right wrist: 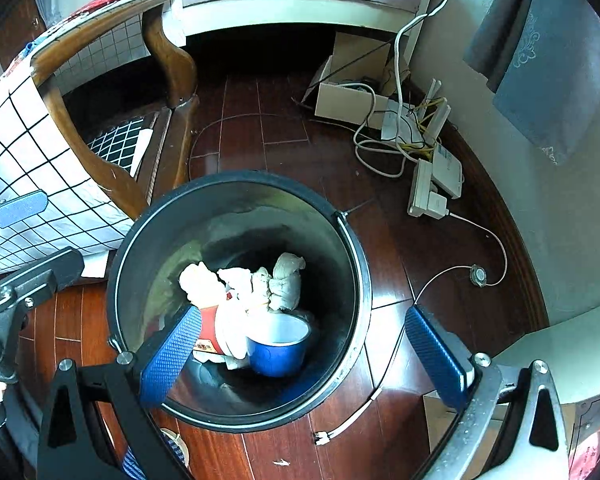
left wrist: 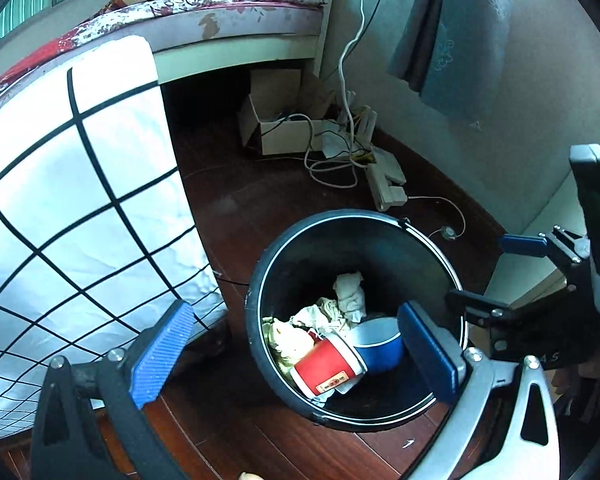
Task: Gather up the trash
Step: 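Open both tools to drop the red cup and white tissue into the bin, then move both tools back over the table toward the red bag and blue cloth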
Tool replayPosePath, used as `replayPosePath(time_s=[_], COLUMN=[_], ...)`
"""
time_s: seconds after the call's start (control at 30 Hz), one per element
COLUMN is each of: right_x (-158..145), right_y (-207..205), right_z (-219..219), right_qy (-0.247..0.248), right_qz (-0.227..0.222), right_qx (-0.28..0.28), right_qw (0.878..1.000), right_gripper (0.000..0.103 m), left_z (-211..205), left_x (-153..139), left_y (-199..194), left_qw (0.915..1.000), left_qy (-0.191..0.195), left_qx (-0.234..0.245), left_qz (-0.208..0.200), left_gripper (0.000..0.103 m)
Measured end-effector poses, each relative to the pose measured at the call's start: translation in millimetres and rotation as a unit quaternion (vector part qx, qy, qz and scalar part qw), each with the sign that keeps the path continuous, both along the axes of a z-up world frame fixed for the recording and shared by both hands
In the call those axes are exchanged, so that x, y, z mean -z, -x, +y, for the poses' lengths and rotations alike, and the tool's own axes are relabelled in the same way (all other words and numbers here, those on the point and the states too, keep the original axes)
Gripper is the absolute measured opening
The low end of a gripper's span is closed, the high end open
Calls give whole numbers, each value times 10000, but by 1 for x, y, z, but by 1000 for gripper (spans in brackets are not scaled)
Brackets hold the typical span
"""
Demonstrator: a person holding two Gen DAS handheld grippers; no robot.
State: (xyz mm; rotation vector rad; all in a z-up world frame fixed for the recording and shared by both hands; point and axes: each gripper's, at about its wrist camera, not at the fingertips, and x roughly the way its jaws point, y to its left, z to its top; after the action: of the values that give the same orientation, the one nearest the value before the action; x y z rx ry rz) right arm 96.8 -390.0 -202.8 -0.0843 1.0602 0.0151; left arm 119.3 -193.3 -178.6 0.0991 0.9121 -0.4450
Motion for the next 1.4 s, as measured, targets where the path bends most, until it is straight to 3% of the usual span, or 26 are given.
replayPosePath(time_s=[0.6, 1.07, 1.4], right_x=[-23, -66, -95], right_y=[11, 29, 23], right_z=[2, 18, 49], right_qy=[30, -157, -333], right_qz=[-540, -1220, -1630], right_qx=[156, 142, -20], right_qw=[9984, 9923, 9861], right_gripper=[102, 102, 102], left_z=[5, 33, 68], left_x=[-18, -71, -108], left_y=[6, 24, 26], left_qw=[9994, 9949, 9867], left_qy=[-55, -25, 39], left_qx=[-258, -564, -943], left_qz=[-205, -833, -1325], left_gripper=[102, 102, 102])
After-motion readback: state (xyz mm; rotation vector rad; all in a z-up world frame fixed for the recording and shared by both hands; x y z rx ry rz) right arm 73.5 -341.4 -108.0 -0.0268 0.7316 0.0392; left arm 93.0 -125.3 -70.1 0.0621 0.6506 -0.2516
